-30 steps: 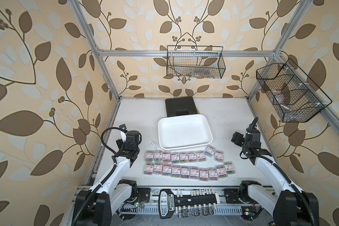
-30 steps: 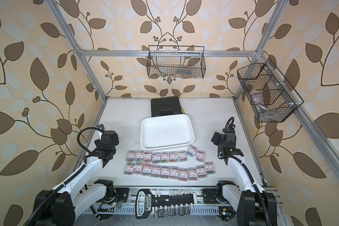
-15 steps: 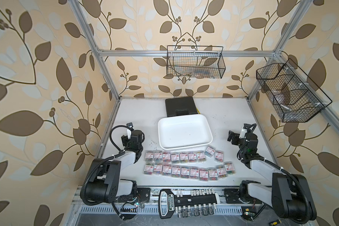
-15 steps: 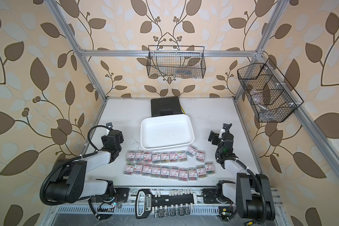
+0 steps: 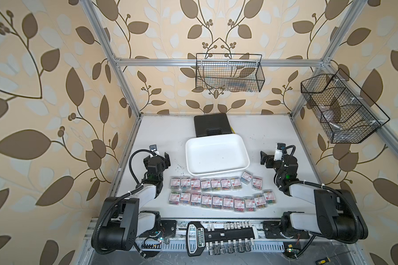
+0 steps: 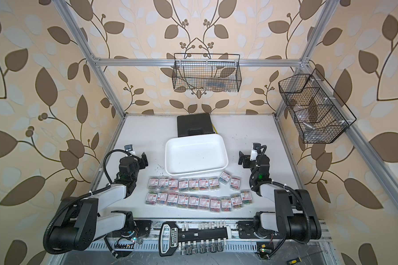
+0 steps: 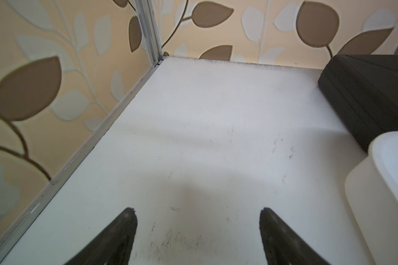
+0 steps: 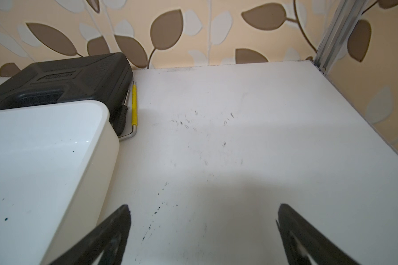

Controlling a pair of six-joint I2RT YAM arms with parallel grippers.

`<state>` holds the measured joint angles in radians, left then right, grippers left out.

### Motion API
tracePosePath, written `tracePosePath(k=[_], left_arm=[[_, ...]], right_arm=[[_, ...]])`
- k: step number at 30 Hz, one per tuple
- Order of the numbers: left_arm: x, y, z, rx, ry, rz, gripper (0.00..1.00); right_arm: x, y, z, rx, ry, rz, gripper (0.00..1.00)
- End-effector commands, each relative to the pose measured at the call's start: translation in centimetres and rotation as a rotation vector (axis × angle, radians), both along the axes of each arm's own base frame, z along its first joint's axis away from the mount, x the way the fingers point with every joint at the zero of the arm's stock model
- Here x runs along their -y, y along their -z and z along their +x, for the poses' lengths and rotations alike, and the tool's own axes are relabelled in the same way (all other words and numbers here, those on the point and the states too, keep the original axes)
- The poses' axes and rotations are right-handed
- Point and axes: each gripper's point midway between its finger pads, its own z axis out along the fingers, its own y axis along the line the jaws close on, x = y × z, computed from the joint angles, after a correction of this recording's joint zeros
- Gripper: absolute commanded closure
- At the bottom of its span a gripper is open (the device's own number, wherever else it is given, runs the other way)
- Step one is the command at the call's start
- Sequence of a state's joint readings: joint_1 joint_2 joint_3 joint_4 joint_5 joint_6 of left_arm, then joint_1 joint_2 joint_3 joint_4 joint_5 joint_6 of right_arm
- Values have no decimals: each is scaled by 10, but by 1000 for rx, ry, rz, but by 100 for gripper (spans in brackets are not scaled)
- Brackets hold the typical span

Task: Take the paper clips out of the storage box
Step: Reset both arms

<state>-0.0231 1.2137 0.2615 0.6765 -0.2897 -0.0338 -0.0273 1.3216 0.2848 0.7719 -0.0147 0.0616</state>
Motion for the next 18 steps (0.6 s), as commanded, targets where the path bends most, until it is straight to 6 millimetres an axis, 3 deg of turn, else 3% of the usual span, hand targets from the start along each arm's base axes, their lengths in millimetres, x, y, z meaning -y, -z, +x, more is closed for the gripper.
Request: tracePosePath(k=[1,3,5,10,14,18], left_arm=[[-10,-6,3,88,-34,-62,12],[-11,4,7,105,-22,-90,11],[-7,18,12,91,5,-82,1],[10,29,28,-19,116,-86,1],[-13,32,33,-48,-35,-94,1],[-13,32,33,-50,-34,-90,1]], right_arm=[[2,-9,2,44,7,-46,0],[2,-9,1,43,12,-50,0],[1,-9,2,44,13,-52,0],[2,-10,1,45,20,-61,0],[0,-10,0,45,48,-96,0],[1,-9,1,40,47,-92,0]])
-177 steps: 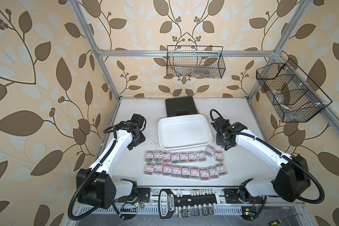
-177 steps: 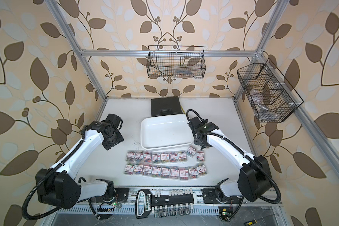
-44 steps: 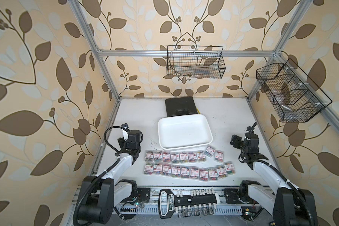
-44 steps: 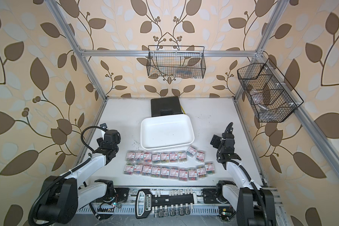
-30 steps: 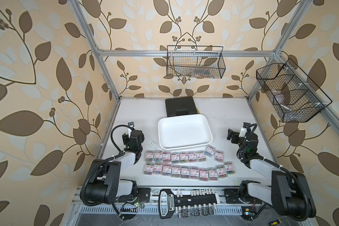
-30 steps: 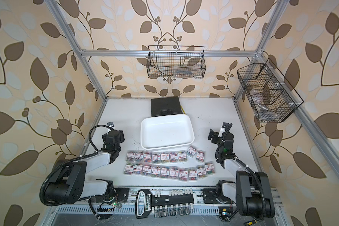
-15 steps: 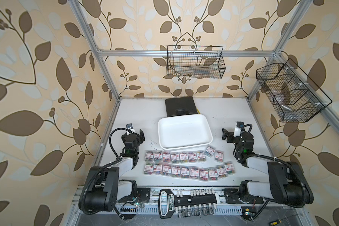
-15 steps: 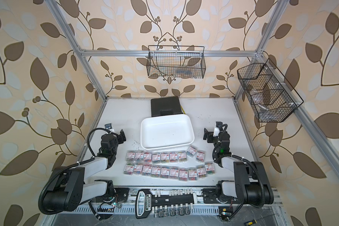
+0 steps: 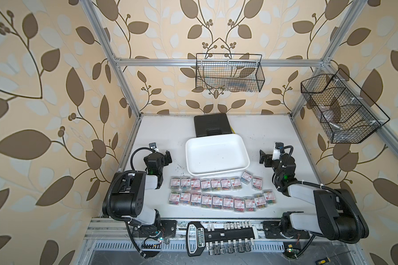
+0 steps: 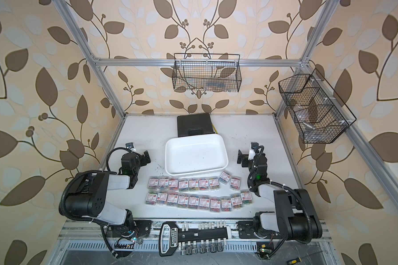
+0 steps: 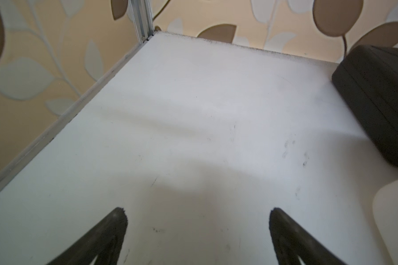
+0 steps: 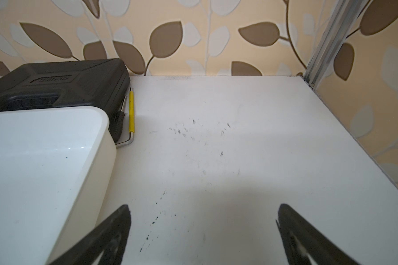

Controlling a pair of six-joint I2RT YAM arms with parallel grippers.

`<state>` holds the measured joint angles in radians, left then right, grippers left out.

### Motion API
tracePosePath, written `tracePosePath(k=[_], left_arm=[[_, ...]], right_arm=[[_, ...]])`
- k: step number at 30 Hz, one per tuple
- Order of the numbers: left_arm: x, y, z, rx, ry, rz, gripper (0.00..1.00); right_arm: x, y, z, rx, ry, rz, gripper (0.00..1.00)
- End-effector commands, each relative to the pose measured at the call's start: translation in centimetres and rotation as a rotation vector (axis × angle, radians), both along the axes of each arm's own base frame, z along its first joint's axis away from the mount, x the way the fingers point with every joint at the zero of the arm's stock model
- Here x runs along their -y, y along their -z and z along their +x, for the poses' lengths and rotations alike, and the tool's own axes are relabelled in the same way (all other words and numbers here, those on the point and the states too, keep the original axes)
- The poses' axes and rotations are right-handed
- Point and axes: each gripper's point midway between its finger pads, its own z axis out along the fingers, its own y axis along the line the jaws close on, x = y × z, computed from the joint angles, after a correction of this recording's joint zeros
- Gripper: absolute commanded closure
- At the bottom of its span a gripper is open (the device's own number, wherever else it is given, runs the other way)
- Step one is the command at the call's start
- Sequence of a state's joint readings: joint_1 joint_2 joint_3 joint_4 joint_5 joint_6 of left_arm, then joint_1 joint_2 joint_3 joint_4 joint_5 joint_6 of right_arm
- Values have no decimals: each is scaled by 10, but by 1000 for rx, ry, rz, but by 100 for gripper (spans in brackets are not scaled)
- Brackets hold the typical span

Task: Take the paper clips out of the storage box
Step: Reset both arms

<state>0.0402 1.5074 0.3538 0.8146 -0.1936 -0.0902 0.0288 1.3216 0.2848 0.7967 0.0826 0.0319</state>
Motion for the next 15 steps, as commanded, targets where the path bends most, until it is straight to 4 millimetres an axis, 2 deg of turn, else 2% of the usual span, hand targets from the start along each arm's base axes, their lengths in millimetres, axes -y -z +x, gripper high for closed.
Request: tracePosePath(k=[1,15], left_arm=[[-6,-3,-1,-2,-38,-2,1],[-4,-1,1,-20,-24,4,1]], right_arm=[[5,-4,0,18,20,-34,0],[5,-3,-1,18,20,-31,0]])
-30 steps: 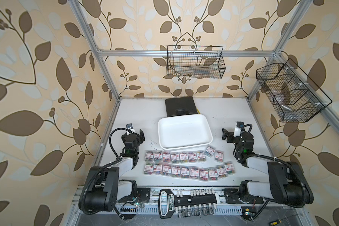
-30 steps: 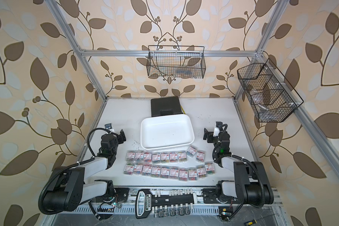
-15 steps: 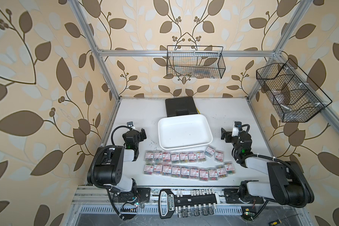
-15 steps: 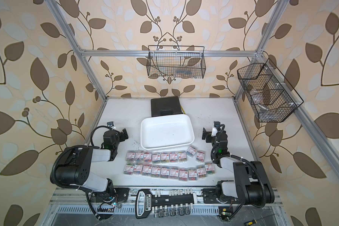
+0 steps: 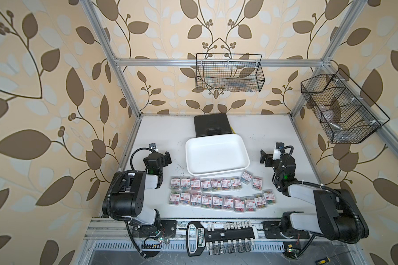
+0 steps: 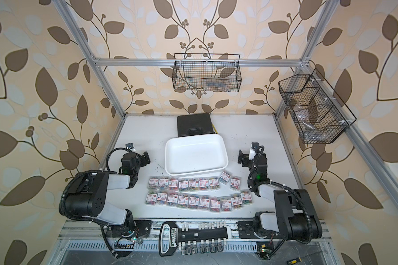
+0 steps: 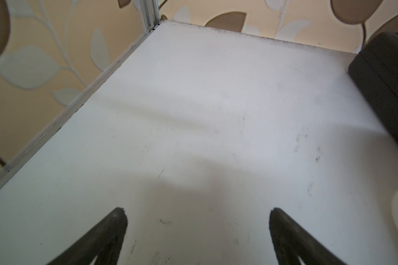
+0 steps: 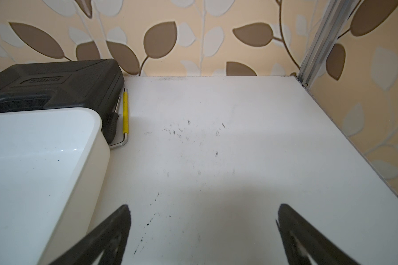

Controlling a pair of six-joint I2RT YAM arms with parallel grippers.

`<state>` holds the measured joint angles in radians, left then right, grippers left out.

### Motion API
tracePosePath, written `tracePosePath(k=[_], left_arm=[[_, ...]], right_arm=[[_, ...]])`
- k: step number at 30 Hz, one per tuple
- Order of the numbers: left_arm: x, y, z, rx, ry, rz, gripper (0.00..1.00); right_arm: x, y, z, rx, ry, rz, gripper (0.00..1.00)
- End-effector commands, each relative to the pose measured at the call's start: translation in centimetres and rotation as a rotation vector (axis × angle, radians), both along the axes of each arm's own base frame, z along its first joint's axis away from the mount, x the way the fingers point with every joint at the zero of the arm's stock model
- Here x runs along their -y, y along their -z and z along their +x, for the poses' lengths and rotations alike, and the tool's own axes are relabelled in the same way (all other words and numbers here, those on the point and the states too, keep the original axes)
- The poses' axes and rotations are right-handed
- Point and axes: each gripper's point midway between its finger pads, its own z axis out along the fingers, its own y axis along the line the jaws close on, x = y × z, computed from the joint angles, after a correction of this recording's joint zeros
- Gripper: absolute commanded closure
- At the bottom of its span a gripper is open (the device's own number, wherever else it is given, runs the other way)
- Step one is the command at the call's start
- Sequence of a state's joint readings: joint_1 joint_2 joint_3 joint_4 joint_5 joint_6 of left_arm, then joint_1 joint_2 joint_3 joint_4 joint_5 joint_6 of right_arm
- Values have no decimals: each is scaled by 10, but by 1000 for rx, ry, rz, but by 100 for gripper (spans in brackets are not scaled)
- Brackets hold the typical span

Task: Take the paper clips out of the storage box
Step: Reset both arms

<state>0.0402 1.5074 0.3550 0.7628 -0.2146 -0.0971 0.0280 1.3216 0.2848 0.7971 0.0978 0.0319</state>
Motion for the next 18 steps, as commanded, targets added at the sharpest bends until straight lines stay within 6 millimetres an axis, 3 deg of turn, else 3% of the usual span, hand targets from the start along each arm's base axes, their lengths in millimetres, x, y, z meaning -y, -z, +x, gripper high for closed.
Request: tracePosePath(k=[1,15,18], left_arm=[[0,-11,6,28,0,3,1],[-1,-12,6,31,-2,2,1],[0,-12,6,34,1,2,1]], right_arm=[[2,-4,-1,18,4,-26,0],[2,-4,-2,23,4,-29,0],[-3,-5,-21,95,-32,-25,0]])
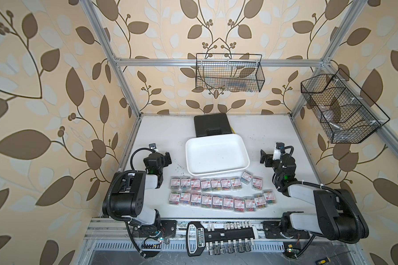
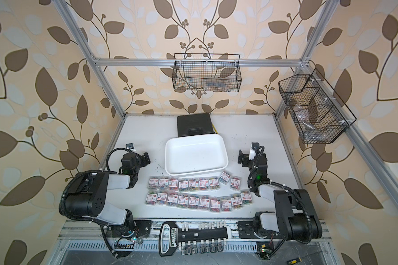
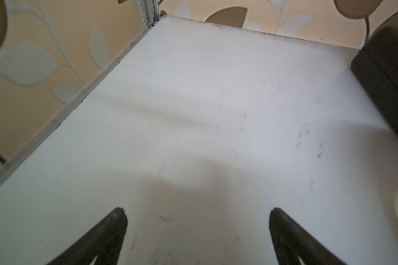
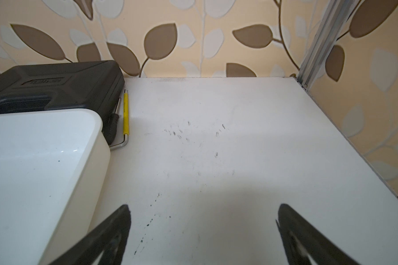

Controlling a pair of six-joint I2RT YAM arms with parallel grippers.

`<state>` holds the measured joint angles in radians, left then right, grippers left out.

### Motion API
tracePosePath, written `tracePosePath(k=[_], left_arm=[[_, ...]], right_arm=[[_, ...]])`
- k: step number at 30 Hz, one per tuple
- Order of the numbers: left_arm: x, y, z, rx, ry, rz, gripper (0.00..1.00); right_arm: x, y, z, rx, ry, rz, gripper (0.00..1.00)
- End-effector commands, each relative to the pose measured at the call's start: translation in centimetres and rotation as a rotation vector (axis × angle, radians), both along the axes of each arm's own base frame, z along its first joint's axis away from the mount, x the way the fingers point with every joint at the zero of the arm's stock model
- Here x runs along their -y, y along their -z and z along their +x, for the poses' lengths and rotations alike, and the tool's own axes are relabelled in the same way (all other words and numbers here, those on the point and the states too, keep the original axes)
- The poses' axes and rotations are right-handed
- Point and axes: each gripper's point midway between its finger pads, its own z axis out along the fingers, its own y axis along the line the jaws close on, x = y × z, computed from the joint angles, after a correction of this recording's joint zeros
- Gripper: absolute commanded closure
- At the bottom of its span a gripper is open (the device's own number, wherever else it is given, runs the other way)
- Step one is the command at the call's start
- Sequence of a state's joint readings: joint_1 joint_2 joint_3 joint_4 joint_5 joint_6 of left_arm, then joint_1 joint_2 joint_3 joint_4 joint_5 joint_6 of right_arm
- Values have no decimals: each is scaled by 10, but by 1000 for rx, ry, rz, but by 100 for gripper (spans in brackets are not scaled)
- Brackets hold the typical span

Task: Take the paper clips out of the storage box
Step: Reset both arms

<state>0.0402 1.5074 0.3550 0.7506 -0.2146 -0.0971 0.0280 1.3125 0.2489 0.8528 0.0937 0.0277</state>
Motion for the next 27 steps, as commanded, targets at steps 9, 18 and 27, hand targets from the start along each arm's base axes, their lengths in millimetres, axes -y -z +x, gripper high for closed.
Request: tracePosePath(k=[9,18,27], left_arm=[[0,-14,9,40,1,4,1],[1,-14,9,38,0,13,1],[1,-14,10,31,2,12,1]], right_arm=[[7,2,-5,49,33,-16,0],[7,1,-8,52,31,-18,0],[7,2,-8,46,32,-18,0]])
